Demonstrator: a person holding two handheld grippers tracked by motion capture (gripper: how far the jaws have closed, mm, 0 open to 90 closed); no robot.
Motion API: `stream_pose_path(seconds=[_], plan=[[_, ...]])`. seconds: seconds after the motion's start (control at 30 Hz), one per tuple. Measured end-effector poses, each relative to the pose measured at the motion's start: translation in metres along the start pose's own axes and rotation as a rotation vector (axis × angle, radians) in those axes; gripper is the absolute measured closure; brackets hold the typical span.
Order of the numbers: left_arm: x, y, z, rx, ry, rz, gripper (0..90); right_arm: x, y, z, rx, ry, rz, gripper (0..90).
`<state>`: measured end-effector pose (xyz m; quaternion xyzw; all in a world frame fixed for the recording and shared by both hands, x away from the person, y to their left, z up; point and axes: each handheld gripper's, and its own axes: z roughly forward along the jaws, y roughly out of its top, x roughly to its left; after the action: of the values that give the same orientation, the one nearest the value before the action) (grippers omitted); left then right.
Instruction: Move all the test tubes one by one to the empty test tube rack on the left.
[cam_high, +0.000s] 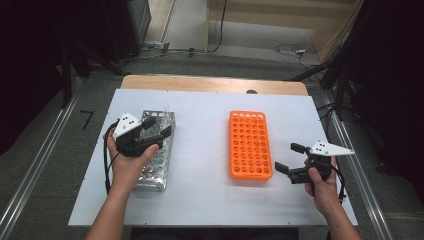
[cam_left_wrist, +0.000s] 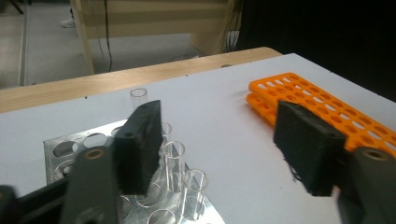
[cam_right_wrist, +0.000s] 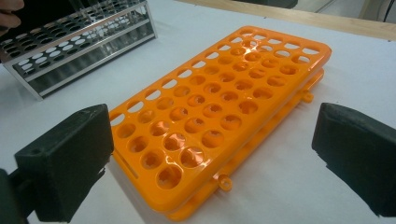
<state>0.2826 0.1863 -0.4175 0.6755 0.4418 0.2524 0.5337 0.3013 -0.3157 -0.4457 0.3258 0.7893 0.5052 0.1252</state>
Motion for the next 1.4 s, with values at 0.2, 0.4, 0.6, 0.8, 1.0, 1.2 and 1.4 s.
stream_pose_path(seconds=[0.2,0.4,0.6,0.8,1.0,1.2,1.4], plan=[[-0.001,0.000,-0.006,-0.002,-0.029,0.001,12.3,0.001,0.000,0.000,-0.003,0.002,-0.003,0.0],[-0.001,-0.004,-0.013,0.007,-0.060,-0.006,2.1,0.002,0.000,0.001,-0.001,0.002,-0.005,0.0],[-0.001,-0.011,-0.021,0.011,-0.075,-0.012,0.0,0.002,0.001,0.000,-0.002,0.002,-0.008,0.0],[0.000,-0.021,-0.034,0.004,-0.079,-0.015,0.0,0.001,0.000,0.001,0.000,-0.002,-0.006,0.0],[0.004,-0.029,-0.046,-0.010,-0.079,-0.022,0.0,-0.001,-0.001,0.000,-0.003,-0.004,-0.001,0.0],[0.008,-0.037,-0.058,-0.018,-0.073,-0.019,0.0,-0.002,-0.002,-0.001,-0.002,-0.007,-0.002,0.0],[0.014,-0.043,-0.072,-0.039,-0.066,-0.023,0.0,-0.006,-0.004,-0.001,-0.004,-0.011,0.006,0.0]])
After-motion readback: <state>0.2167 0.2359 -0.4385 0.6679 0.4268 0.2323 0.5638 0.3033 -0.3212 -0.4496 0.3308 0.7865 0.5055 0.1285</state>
